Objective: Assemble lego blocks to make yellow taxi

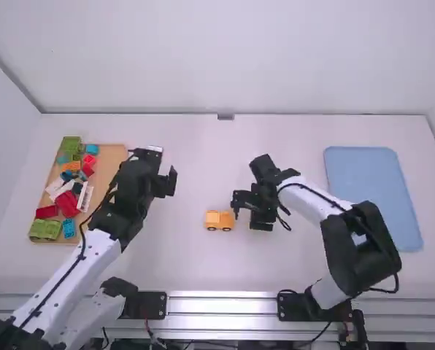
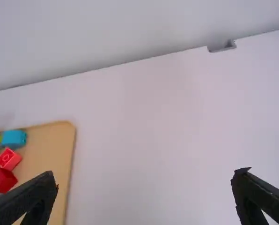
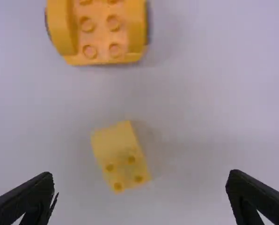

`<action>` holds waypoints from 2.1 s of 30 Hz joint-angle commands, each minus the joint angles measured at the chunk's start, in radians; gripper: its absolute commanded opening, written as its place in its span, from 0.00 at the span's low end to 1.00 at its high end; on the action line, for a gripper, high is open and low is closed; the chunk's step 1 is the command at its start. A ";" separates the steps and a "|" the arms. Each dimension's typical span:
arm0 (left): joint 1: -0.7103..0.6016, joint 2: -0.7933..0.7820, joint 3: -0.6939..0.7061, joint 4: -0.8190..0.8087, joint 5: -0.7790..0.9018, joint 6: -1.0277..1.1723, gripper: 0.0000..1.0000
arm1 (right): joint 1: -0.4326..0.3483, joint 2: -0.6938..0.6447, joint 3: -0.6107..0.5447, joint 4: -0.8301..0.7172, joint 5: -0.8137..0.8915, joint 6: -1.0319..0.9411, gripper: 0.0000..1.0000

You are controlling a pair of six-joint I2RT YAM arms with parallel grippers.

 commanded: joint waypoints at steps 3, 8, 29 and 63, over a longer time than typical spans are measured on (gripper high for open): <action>-0.003 0.008 -0.010 0.000 -0.015 -0.014 0.99 | 0.005 0.080 -0.020 0.018 -0.002 -0.005 0.98; -0.003 0.007 -0.010 0.000 -0.015 -0.020 0.99 | 0.007 0.097 -0.021 0.028 -0.006 -0.004 0.99; -0.003 0.007 -0.010 0.000 -0.015 -0.021 0.99 | 0.005 0.097 -0.068 0.086 -0.006 0.042 0.72; -0.003 0.006 -0.010 0.087 -0.015 0.022 0.99 | 0.007 0.097 -0.068 0.128 0.000 0.864 0.14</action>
